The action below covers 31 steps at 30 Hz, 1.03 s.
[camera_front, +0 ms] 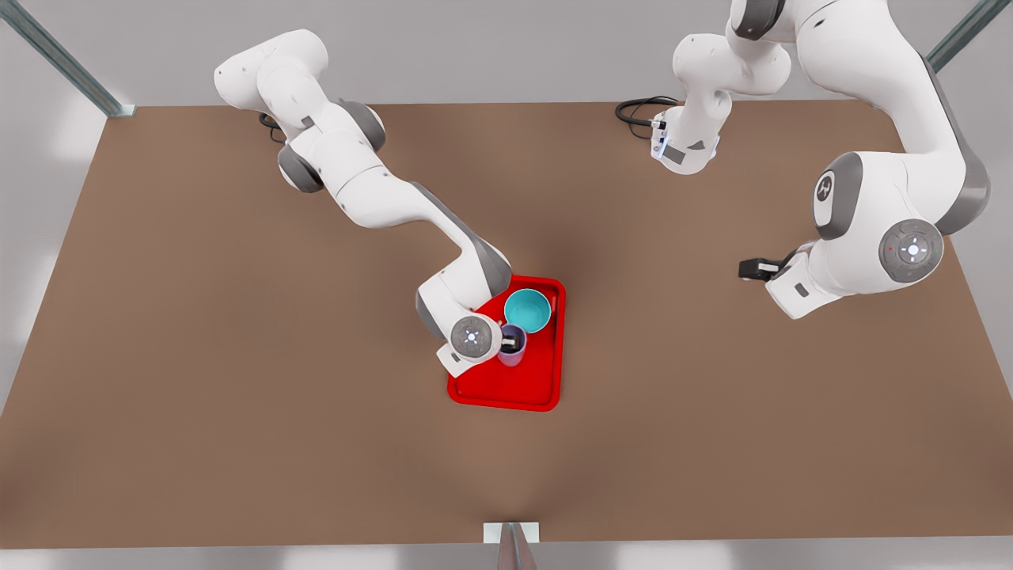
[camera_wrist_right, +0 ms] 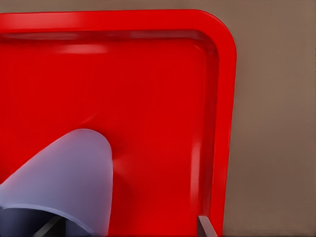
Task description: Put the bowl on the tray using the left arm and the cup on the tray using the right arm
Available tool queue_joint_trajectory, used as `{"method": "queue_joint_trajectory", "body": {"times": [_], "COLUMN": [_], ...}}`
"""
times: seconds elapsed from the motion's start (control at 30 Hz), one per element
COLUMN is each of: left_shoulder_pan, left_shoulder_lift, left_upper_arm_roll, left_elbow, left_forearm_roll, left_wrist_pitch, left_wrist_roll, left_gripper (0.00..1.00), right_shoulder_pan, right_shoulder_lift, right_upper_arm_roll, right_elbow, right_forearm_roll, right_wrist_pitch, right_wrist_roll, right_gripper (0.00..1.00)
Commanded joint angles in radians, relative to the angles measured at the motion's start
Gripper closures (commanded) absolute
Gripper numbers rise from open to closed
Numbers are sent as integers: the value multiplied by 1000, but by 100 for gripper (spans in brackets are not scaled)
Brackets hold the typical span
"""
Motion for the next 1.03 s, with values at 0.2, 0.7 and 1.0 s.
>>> {"method": "queue_joint_trajectory", "body": {"times": [0.2,0.7,1.0], "left_shoulder_pan": [0,0,0], "left_shoulder_lift": [0,1,34], "left_upper_arm_roll": [0,-3,-3], "left_elbow": [0,0,32], "left_forearm_roll": [0,0,4], "left_wrist_pitch": [0,-2,-14], "left_wrist_roll": [0,-14,-17], "left_gripper": [0,0,0], "right_shoulder_pan": [0,-231,-546], "right_shoulder_lift": [1,-465,-987], "right_upper_arm_roll": [-2,-48,-97], "right_elbow": [28,-135,-894], "right_forearm_roll": [3,21,-39], "right_wrist_pitch": [-20,-215,-101], "right_wrist_roll": [-11,-155,-641], "right_gripper": [0,0,0]}}
